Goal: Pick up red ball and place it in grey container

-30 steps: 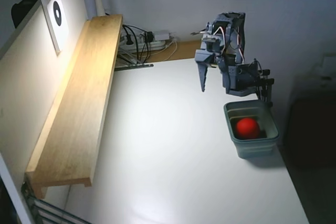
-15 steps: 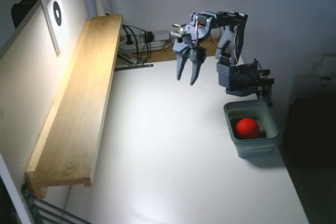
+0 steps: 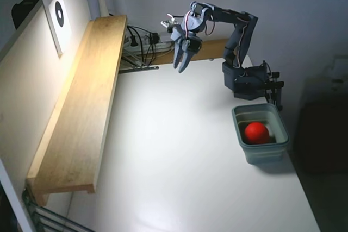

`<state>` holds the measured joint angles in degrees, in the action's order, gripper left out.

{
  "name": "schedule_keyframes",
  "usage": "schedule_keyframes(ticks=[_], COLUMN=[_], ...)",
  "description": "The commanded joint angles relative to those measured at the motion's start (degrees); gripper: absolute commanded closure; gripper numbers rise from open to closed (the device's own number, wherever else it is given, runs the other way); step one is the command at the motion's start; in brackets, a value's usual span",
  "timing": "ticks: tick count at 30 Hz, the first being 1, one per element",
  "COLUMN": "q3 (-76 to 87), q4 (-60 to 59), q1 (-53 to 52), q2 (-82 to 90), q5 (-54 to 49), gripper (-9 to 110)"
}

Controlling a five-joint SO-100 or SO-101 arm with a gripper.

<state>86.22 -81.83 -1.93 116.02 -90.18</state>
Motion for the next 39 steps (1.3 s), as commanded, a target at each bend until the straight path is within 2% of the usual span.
schedule_keyframes(ticks=[1, 22, 39], q3=[-3.25, -9.68, -10.47], q4=[-3.1, -16.53, -18.17], q1=[-5.39, -25.59, -28.07], q2=[2.52, 3.14, 3.22], q5=[0.18, 0.18, 0.18], gripper=[93, 103, 104])
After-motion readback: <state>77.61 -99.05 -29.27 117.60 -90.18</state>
